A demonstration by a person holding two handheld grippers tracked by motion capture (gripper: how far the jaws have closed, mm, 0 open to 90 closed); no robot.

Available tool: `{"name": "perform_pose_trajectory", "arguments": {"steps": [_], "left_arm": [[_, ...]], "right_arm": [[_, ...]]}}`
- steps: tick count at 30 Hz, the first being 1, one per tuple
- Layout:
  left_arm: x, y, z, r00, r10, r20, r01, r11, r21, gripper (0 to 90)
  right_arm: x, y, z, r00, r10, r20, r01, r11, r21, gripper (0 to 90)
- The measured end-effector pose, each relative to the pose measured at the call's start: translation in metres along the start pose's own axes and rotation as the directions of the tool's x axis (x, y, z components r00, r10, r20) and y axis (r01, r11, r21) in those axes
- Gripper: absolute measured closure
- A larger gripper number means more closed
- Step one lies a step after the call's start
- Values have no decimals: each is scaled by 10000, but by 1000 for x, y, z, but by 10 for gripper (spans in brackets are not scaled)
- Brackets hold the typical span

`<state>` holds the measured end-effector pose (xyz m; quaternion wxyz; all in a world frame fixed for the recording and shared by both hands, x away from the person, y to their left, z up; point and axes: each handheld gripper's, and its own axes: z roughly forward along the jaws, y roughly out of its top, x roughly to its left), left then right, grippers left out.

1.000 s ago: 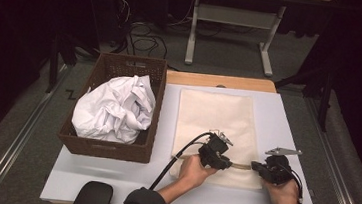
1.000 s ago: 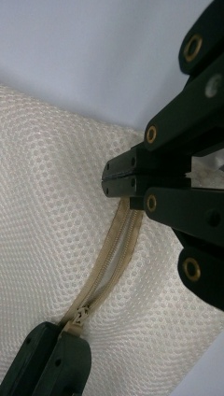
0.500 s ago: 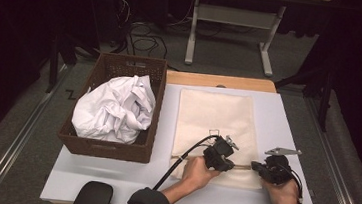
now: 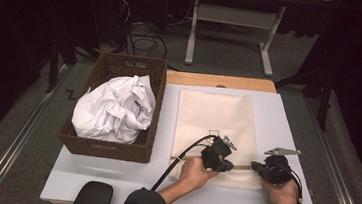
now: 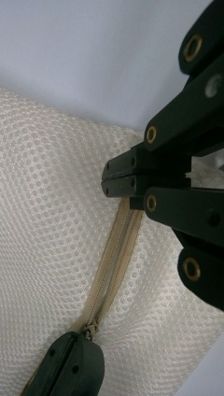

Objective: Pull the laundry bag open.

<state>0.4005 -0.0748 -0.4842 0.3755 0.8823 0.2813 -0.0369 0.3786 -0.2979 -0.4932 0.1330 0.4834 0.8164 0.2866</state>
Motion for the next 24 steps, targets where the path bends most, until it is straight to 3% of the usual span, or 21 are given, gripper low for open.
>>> {"name": "perform_pose_trajectory", "arguments": {"steps": [4,5,7,13,24], "left_arm": [[-2,0,0,9999,19,-108,-19,10000,1,869],[-2,0,-1,9996,34,-293,-32,10000,85,869],[4,-5,-15,9984,-57,-556,56,10000,-26,869],[12,-16,-36,9976,-144,-683,135,9998,-131,869],[16,-26,-46,9969,-134,-781,116,9996,-239,867]], "right_arm": [[0,0,0,10000,-2,13,2,10000,42,900],[1,0,0,10000,-4,15,4,10000,46,900],[0,1,1,10000,7,24,-7,10000,85,900],[1,1,1,10000,1,50,-2,9999,106,900],[2,1,1,9998,-54,167,52,10000,84,900]]}}
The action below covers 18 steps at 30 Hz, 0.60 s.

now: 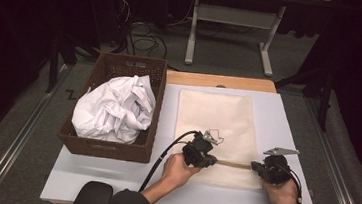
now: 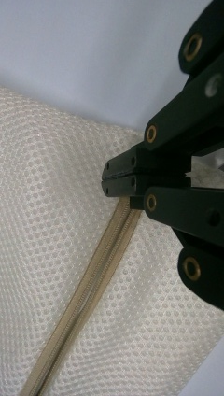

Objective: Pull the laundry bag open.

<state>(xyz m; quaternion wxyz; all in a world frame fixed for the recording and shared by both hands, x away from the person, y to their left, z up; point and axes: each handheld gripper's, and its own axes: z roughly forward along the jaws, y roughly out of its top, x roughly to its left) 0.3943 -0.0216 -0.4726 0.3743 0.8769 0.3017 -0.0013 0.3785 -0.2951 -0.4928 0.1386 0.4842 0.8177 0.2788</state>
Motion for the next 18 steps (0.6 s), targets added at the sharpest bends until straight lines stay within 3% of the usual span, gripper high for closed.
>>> {"name": "perform_pose_trajectory", "arguments": {"steps": [9,18], "left_arm": [[2,-6,-8,9996,117,-264,-115,9999,79,866],[10,-16,-18,9990,-125,-422,125,9999,10,866]], "right_arm": [[0,0,0,10000,-28,-16,28,10000,25,900],[1,0,0,10000,-6,-3,6,10000,23,900]]}}
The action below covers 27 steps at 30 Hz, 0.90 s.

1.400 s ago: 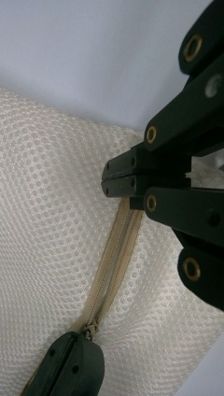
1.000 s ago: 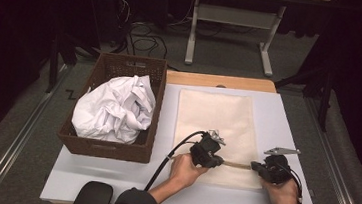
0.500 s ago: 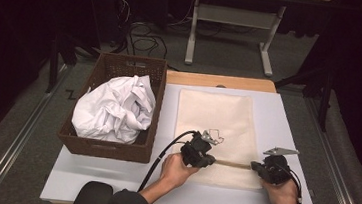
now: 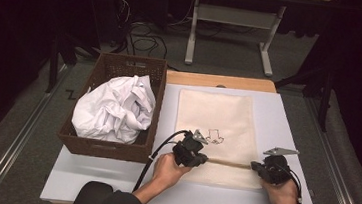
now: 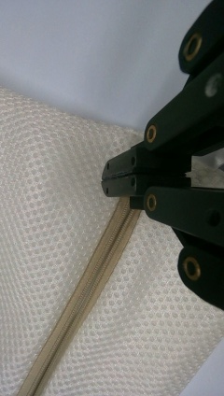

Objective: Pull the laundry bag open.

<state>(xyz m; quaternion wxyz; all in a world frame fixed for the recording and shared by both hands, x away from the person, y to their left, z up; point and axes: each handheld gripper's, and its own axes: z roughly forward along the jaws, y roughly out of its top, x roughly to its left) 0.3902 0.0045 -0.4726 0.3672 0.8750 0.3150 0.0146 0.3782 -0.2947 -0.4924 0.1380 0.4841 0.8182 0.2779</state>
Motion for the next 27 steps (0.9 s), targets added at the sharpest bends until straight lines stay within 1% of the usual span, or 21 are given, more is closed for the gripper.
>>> {"name": "perform_pose_trajectory", "arguments": {"steps": [2,4,5,8,12,17,20,22,23,25,27], "left_arm": [[1,-2,-2,10000,-8,-48,8,10000,34,866],[2,-3,-4,9998,86,-165,-84,9999,142,866],[4,-5,-6,9999,27,-163,-25,9999,139,866],[6,-6,-9,9997,15,-240,-10,9998,180,866],[8,-9,-10,9995,-58,-313,64,9998,185,866],[11,-12,-13,9991,-103,-403,110,9998,159,866],[13,-15,-14,9988,-221,-444,225,9997,85,866],[14,-17,-15,9989,-313,-351,315,9995,35,865],[14,-18,-16,9986,-238,-481,240,9997,39,865],[14,-18,-17,9983,-239,-539,241,9997,37,865],[14,-19,-18,9984,-265,-506,267,9996,21,865]], "right_arm": [[0,0,0,10000,-9,-7,9,10000,1,900],[0,0,0,10000,-4,6,4,10000,0,900],[0,0,0,10000,-25,20,25,10000,7,900],[0,0,0,10000,-11,35,11,10000,1,900],[0,0,0,10000,-27,30,27,10000,12,900],[0,0,0,10000,-16,11,16,10000,5,900],[0,0,0,10000,-19,13,19,10000,9,900],[0,0,0,10000,-17,23,17,10000,2,900],[0,0,0,10000,-23,28,23,10000,10,900],[0,0,0,10000,-17,36,17,10000,-6,900],[0,0,0,10000,1,29,-1,10000,-1,900]]}}
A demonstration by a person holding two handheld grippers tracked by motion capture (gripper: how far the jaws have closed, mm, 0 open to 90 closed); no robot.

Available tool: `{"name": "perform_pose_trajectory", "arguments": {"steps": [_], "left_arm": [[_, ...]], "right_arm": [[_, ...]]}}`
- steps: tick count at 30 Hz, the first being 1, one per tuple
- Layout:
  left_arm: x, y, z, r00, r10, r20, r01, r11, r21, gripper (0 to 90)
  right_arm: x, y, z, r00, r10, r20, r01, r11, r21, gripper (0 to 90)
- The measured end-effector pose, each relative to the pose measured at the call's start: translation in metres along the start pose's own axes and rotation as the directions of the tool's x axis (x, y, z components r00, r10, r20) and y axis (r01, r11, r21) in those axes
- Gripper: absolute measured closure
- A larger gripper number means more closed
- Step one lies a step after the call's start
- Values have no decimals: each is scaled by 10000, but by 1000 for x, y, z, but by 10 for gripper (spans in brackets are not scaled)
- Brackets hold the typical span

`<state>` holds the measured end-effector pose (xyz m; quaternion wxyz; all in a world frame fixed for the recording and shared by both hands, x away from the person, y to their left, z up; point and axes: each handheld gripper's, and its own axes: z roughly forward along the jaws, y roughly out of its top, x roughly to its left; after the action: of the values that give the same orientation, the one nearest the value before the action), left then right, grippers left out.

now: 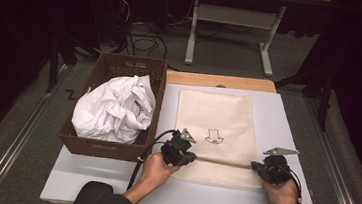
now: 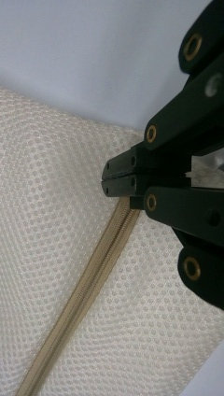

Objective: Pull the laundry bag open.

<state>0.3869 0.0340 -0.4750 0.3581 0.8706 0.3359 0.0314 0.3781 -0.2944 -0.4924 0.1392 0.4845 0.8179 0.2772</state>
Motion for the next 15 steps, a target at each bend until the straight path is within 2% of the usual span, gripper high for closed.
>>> {"name": "perform_pose_trajectory", "arguments": {"steps": [11,15], "left_arm": [[2,-6,-3,9999,-61,-160,61,10000,-25,865],[1,-8,-4,9988,117,-479,-109,9998,170,865]], "right_arm": [[0,0,0,10000,3,-9,-3,10000,-1,900],[0,0,0,10000,3,-40,-3,10000,-2,900]]}}
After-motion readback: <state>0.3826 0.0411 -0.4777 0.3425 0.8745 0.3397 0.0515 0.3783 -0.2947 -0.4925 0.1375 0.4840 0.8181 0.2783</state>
